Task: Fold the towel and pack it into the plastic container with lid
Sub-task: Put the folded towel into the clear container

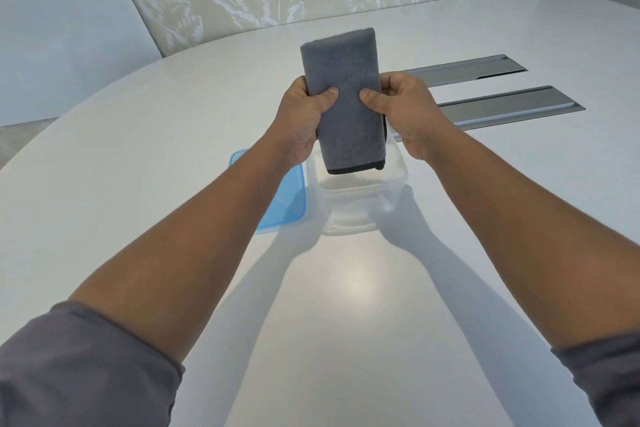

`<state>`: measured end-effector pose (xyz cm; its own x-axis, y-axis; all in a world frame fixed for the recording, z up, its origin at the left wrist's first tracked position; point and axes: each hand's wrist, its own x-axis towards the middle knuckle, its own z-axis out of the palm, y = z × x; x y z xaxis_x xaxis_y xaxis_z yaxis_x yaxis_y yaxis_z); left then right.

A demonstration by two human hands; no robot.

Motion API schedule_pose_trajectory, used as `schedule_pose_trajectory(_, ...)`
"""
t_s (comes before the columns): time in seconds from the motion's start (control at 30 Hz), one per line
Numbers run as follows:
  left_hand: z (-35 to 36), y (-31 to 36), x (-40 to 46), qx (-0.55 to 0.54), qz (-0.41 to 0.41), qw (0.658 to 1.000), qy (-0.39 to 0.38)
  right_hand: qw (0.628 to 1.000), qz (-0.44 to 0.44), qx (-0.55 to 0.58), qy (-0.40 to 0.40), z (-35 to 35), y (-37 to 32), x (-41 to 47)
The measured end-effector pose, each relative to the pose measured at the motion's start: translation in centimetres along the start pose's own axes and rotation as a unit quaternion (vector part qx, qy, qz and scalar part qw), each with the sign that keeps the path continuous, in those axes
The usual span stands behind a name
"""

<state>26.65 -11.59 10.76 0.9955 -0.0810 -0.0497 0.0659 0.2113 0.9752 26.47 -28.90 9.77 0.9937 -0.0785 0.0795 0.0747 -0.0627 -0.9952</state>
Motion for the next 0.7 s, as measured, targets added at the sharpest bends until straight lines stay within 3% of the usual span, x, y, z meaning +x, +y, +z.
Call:
schedule_pose_trajectory(0.23,-0.3,-2.5,1.1,0.044,-0.051,0.997,0.022,0.995,0.018,-0.099,-0.006,0.0,3.0,0.4)
schedule_pose_trajectory(0.4,0.1,-3.1,1.0,0.185,-0.060,0.981,0.018,0.936,-0.001,-0.352,0.012,0.1,4.0,0.5)
schedule_pose_trajectory(0.6,0.7,-3.8,0.9,0.397,0.000,0.918,0.018,0.871,-0.052,-0.488,-0.001,0.3,5.7,0.4)
schedule_pose_trajectory(0.7,1.0,-4.1,0.6,0.495,-0.007,0.868,-0.027,0.848,-0.047,-0.527,-0.022,0.3,6.8,0.4)
